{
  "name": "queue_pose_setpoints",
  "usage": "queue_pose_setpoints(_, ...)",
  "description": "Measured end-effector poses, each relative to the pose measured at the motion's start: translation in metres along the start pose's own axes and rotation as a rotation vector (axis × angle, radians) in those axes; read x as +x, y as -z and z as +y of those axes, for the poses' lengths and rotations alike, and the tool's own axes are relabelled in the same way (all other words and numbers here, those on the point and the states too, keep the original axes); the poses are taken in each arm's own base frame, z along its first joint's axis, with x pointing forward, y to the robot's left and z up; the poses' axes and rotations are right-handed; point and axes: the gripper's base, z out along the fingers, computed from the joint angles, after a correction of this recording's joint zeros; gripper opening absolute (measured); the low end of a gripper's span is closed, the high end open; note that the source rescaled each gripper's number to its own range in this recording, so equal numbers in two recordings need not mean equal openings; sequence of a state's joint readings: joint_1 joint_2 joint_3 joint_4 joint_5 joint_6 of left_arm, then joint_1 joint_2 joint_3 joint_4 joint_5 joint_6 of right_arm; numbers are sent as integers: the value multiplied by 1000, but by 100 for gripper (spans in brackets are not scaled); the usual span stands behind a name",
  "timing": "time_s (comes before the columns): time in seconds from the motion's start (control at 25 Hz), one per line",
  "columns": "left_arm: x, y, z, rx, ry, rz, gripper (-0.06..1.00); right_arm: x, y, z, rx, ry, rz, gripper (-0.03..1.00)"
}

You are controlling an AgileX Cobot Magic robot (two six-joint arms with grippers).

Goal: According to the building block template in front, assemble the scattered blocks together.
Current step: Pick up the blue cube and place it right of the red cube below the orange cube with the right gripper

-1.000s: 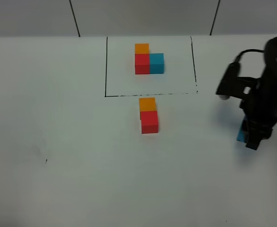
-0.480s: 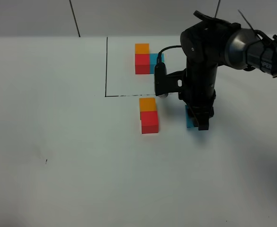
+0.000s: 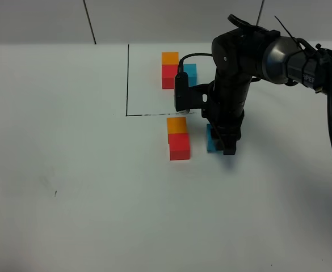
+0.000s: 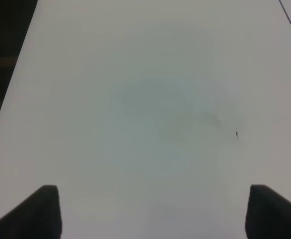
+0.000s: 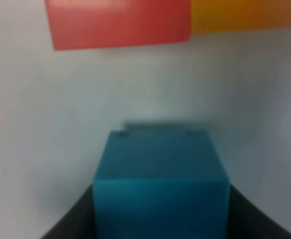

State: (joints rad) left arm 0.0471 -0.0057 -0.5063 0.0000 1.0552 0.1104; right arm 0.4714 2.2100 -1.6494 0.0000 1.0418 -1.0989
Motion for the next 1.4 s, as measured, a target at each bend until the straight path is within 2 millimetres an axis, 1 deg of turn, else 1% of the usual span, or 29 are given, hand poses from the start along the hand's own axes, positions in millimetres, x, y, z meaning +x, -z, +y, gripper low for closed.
queue_pose_setpoints(0.28, 0, 0, 0, 0, 0, 0, 73, 0, -17, 3, -19, 11, -3, 0)
queue_pose_setpoints(0.48, 0, 0, 0, 0, 0, 0, 73, -1, -18, 4, -9, 8, -19, 0)
queue_pose_setpoints(0.88, 0, 0, 0, 0, 0, 0, 73, -17, -19, 7, 23, 24, -57, 0)
queue_pose_setpoints(1.4, 0, 0, 0, 0, 0, 0, 73, -20, -22, 10, 8, 25, -50, 0)
